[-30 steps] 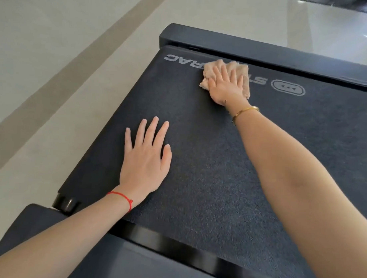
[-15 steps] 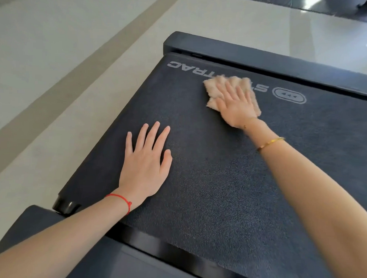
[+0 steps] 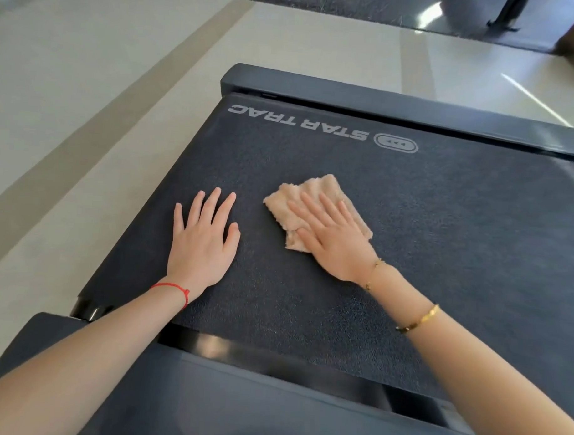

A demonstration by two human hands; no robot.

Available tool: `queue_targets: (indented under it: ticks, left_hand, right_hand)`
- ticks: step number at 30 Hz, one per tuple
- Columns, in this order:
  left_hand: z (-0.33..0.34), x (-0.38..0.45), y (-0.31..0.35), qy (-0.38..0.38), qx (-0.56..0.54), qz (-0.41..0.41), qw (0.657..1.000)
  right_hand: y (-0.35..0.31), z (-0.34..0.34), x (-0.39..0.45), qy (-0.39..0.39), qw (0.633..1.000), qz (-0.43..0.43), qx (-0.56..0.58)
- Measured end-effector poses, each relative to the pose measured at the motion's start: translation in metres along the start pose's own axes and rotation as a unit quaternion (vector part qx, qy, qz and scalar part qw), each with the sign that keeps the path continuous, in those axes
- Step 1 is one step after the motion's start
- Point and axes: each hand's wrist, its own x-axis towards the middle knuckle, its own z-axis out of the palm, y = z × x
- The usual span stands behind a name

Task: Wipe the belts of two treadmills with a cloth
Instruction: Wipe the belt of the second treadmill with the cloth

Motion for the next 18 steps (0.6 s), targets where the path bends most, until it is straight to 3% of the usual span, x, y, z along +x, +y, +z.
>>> queue_targets:
  ticks: [4, 6, 8, 13, 18]
  left_hand:
    - [0.000, 0.001, 0.000, 0.000, -0.010, 0.000, 1.000]
    - [-0.001, 0.001, 0.001, 0.002, -0.009, 0.001, 1.000]
    - [-0.001, 0.001, 0.002, 0.001, -0.006, 0.001, 1.000]
    - [-0.002, 0.001, 0.002, 0.004, -0.003, -0.002, 1.000]
    - [-0.004, 0.002, 0.002, -0.012, -0.019, 0.001, 1.000]
  right_hand:
    - [0.059, -0.017, -0.023, 0.027, 0.979, 0.200, -0.015]
    - [0.063, -0.020, -0.026, 0.030, 0.967, 0.254, 0.003]
    - [0.045, -0.016, -0.027, 0.024, 0.974, 0.227, 0.001]
    - [-0.032, 0.009, -0.060, 0.004, 0.999, 0.050, -0.003]
    - [-0.030, 0.009, -0.109, 0.010, 0.999, 0.031, -0.001]
